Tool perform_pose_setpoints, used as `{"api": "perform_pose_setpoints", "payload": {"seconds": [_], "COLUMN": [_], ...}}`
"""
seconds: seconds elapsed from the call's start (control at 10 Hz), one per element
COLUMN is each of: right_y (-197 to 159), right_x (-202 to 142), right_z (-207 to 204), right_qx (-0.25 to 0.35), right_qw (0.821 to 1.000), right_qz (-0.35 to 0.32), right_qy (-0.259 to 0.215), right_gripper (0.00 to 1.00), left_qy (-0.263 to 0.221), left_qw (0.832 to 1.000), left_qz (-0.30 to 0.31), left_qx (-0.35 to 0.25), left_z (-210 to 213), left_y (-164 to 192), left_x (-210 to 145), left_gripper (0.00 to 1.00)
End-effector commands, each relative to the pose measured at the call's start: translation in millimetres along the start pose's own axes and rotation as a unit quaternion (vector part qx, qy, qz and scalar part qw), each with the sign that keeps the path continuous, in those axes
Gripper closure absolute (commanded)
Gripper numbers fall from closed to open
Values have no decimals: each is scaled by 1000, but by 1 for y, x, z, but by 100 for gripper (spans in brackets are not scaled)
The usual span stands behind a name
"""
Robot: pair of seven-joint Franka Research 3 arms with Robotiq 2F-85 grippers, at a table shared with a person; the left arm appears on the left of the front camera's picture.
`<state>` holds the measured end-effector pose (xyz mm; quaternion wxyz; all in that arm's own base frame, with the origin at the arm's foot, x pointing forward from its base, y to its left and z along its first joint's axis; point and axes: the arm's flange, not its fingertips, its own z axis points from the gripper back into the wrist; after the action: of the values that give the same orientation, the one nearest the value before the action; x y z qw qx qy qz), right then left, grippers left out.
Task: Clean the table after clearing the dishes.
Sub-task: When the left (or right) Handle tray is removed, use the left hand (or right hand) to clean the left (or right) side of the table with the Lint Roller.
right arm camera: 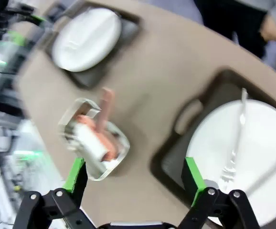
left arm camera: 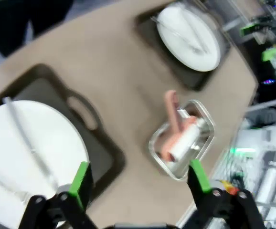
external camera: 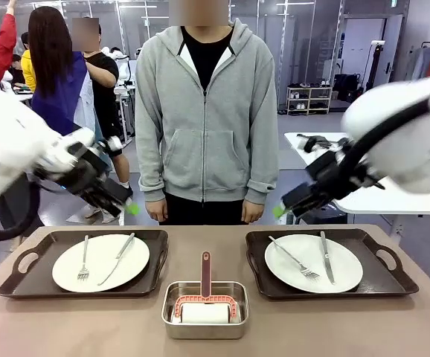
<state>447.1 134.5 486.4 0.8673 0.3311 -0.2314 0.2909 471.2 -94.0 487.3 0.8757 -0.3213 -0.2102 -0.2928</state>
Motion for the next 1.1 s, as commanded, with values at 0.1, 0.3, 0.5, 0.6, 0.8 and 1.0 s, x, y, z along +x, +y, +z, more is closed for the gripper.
{"api": "perform_pose_setpoints", "payload": {"seconds": [0.1,0.3,0.5,0.6,0.8,1.0], "right_y": [-62,-71,-72,-79,-79,-84], "right_x": [-24,-42,-43,-56,-56,-59], "right_z": [4,8,-2,10,10,6], "right_qx": [206,245,233,258,258,251], "right_qw": [971,957,958,953,953,954], "right_qz": [-120,-152,-163,-154,-154,-161], "right_qy": [-2,-26,-16,-30,-30,-23], "right_gripper": [0,0,0,0,0,0], "left_qy": [-21,-23,-44,-44,-44,-37], "left_qw": [954,935,948,948,948,943], "left_qz": [128,176,123,123,123,132], "left_qx": [-269,-306,-291,-291,-291,-303], "left_z": [18,23,29,29,29,25], "left_y": [64,81,67,67,67,67], "left_x": [-28,-55,-63,-63,-63,-63], "left_gripper": [0,0,0,0,0,0]}}
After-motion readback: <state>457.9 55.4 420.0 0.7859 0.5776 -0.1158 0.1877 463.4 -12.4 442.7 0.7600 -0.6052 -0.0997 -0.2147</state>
